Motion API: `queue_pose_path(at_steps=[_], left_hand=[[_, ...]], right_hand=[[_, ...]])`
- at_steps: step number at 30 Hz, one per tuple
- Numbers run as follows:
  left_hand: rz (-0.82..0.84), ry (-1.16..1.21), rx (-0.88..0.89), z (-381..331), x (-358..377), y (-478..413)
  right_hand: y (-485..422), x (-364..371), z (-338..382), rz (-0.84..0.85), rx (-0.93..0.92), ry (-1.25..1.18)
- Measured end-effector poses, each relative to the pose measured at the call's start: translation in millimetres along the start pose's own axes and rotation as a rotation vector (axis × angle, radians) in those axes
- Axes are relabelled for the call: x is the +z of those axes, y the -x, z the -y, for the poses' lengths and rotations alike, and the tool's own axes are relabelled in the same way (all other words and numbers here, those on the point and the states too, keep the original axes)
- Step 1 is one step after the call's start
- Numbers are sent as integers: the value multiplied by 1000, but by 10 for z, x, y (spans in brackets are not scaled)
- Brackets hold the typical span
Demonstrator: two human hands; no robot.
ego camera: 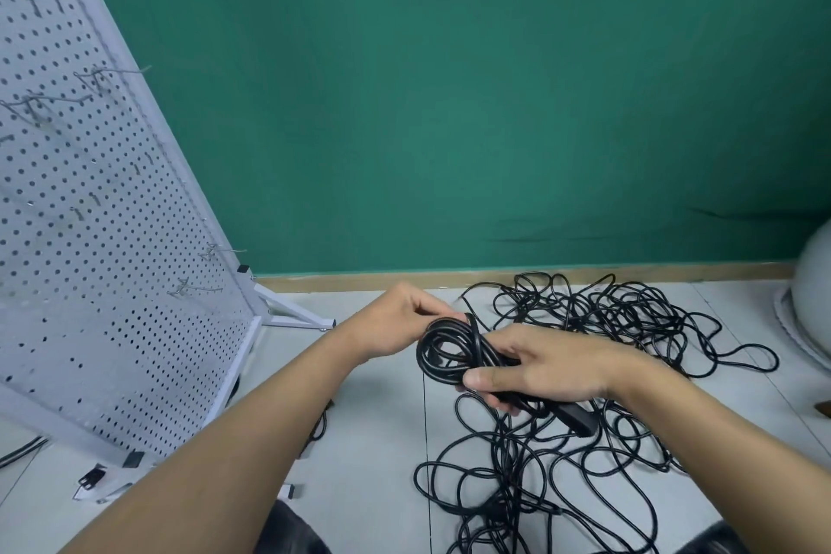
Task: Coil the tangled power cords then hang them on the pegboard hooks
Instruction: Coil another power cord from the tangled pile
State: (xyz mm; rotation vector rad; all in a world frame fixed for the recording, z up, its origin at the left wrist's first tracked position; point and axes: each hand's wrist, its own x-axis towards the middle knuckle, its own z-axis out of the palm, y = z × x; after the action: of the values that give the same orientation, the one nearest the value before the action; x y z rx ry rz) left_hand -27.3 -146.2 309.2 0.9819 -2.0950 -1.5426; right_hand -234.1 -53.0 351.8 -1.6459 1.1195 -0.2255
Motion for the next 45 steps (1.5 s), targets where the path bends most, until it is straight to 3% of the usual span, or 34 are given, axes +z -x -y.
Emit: queue_pose_path(at_steps=[4,9,13,16,19,27,32,35,37,39,45], left_hand=[[3,13,-62,6,54,-3],[-3,27,-112,38,161,-27],[-19,-24,-100,32,286,-97],[-38,-215,-58,-37,456,-136],[-92,-424,-29,-132,583,-172],[-82,-852,60,-293,518,-38],[-119,-1003,168,-354,338,50],[-134,-1112,347,-346,290,46],[-172,-1041,477,-324,303,39],[-217,-864,486,-318,280,6],[-306,-358,190,-281,180,-18]], right_hand=[[-8,-11,-8,-157,-95,66],[-11,-89,-99,-281,-40,32],[9,-168,-118,-504,-5,-146],[-4,-175,-114,-743,-19,81],[-42,-172,-211,-846,41,235],[-86,-254,-336,-846,81,383],[-113,-289,-394,-625,190,403],[-131,-267,-402,-552,210,459],[-138,-246,-383,-552,156,500],[-146,-232,-363,-481,107,510],[-127,-150,-312,-375,-19,431]])
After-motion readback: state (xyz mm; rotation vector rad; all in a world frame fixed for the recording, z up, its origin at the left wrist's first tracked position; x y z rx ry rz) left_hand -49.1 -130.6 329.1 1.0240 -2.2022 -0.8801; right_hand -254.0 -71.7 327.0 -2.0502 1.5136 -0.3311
